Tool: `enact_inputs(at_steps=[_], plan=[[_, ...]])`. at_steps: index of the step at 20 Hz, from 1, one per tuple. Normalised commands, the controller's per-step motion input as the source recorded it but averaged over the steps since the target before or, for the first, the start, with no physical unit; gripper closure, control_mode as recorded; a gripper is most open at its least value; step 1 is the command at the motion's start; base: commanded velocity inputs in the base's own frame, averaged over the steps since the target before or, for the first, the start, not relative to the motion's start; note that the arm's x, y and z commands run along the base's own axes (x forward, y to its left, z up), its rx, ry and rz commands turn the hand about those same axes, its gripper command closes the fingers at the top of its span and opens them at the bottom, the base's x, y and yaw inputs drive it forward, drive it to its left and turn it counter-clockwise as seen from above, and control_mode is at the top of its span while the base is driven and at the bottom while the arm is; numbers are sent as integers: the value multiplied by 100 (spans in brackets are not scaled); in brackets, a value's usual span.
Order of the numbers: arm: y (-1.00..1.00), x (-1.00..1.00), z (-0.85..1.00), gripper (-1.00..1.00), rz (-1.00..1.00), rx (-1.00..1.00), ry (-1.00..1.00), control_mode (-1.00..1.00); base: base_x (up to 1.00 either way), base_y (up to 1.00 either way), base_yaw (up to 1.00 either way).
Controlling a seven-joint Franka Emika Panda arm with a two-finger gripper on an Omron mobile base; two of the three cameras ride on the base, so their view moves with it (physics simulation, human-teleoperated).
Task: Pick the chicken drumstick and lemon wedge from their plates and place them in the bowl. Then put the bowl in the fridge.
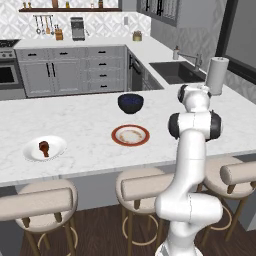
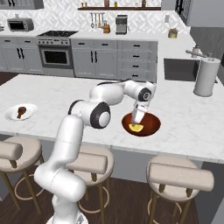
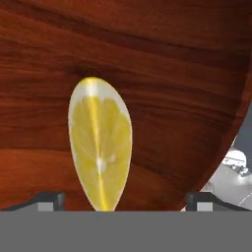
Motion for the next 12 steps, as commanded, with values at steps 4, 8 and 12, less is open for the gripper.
enact_inputs(at_steps=[4, 8, 12], plan=[[30, -68, 58, -100, -9, -1, 0, -100, 0, 0, 0], [54, -78, 71, -100, 0, 1, 0, -100, 0, 0, 0], [54, -97, 65, -100, 4, 0, -2, -100, 0, 0, 0]])
